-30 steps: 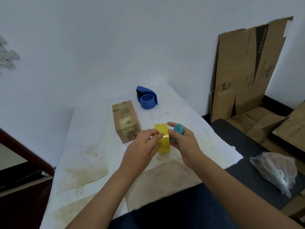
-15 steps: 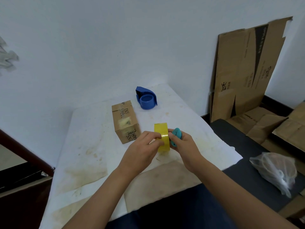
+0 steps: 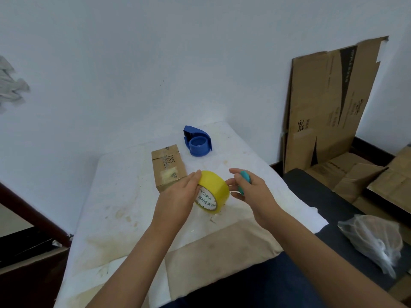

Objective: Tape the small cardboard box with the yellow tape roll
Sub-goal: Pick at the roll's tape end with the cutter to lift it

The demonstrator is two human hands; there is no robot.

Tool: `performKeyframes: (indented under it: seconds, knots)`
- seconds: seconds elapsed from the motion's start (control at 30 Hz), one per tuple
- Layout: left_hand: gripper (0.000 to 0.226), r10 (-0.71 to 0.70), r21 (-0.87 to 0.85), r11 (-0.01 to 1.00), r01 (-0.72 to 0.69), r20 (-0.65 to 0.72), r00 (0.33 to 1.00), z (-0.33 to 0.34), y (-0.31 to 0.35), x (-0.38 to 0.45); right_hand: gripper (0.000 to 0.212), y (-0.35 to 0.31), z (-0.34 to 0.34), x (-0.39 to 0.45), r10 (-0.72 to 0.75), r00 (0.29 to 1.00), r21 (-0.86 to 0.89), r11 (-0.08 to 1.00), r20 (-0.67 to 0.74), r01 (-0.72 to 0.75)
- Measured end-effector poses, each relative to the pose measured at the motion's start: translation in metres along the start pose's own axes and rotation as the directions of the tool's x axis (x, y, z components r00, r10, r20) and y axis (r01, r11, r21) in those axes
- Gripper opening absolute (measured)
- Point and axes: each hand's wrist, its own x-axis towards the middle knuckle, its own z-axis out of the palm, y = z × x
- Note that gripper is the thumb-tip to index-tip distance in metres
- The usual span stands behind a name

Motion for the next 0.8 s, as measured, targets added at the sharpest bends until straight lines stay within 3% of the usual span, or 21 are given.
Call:
performKeyframes:
  seconds: [0.1,0.17,0.27,0.43,0.57,0.63,0.8]
  knots:
    - [0.043,-0.018,-0.037,0.999,0.018,-0.003,1.000,0.005,0.001,0.001,0.027,0.001,-0.004,0.004,-0.038,0.999,-0.176,0.983,0.037,0.044]
    - [0.040,-0.039,-0.092,0.995,0.038,-0.015,0.999,0.007,0.002,0.005,0.030,0.006,-0.006,0.005,0.041,0.996,-0.272,0.962,0.080,-0.017]
    - [0.038,-0.019,-0.177,0.984,0.017,-0.013,1.000,0.007,0.005,0.012,0.033,0.014,-0.009,0.005,0.214,0.962,-0.247,0.954,0.168,-0.169]
    - [0.039,-0.027,-0.445,0.893,0.071,0.102,0.994,0.007,0.015,0.028,0.029,0.018,-0.014,0.004,0.237,0.945,-0.324,0.933,0.224,-0.157]
    - [0.047,-0.066,-0.277,0.944,0.181,0.378,0.923,0.010,0.019,0.043,0.029,0.027,-0.018,0.000,0.197,0.945,-0.358,0.929,0.261,-0.095]
    - [0.050,-0.077,-0.208,0.961,0.184,0.438,0.895,0.010,0.015,0.048,0.030,0.029,-0.018,-0.001,0.169,0.950,-0.334,0.939,0.262,-0.075]
    - [0.060,0.040,-0.132,0.991,-0.001,0.293,0.955,0.004,0.026,0.046,0.028,0.029,-0.019,-0.001,0.153,0.961,-0.216,0.971,0.230,-0.103]
